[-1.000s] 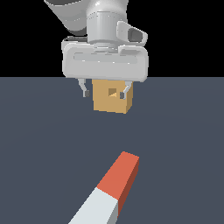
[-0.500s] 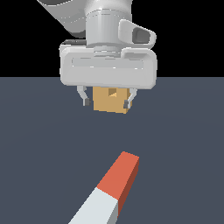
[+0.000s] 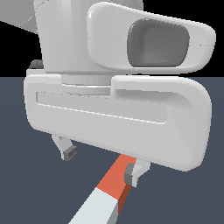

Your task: Insert the peg into the horizontal hole in a box.

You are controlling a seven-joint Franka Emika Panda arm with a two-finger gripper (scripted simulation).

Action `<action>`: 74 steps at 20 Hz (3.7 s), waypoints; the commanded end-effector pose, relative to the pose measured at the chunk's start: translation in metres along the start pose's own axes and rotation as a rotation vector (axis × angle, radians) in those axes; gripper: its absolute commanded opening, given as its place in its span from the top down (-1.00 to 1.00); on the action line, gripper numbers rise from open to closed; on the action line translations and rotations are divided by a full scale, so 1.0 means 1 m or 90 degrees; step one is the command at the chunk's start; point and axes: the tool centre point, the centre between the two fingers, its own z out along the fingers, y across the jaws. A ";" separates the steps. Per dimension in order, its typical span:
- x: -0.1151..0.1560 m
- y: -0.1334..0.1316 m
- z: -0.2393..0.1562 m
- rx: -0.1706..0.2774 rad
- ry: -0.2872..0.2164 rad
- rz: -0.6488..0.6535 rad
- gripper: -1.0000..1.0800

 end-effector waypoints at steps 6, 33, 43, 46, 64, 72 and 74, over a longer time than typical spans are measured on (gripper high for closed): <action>-0.047 0.007 0.019 -0.007 0.007 0.076 -0.92; -0.048 0.007 0.070 -0.007 0.008 0.078 1.00; -0.035 0.001 0.066 -0.007 0.008 0.073 1.00; -0.017 -0.006 0.061 -0.007 0.008 0.067 1.00; 0.198 -0.108 0.002 -0.007 0.007 -0.009 1.00; 0.269 -0.145 -0.018 -0.008 0.007 -0.035 1.00; 0.279 -0.151 -0.021 -0.008 0.007 -0.038 1.00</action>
